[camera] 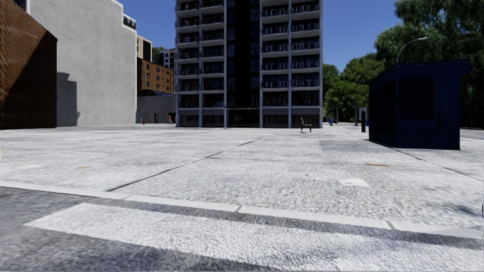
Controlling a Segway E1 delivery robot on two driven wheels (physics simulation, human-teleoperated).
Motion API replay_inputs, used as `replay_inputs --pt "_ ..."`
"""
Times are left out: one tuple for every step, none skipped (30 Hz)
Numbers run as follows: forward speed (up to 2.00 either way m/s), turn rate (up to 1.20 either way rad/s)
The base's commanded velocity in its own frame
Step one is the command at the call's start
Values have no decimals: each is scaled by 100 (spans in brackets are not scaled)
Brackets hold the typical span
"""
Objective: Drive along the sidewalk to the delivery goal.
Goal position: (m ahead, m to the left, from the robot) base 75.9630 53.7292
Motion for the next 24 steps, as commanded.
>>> replay_inputs --pt "200 35" --pt "200 31" --pt "200 24" --pt "200 24" --pt "200 14" --pt "200 0" --pt "200 0" --pt "200 0" --pt "200 0" --pt "200 0" --pt "200 0" --pt "200 0" --pt "200 0" --pt "200 0" --pt "200 0" --pt "200 0" --pt "200 0" --pt "200 0" --pt "200 0" --pt "200 0" --pt "196 0" --pt "180 0" --pt "165 0" --pt "165 0"
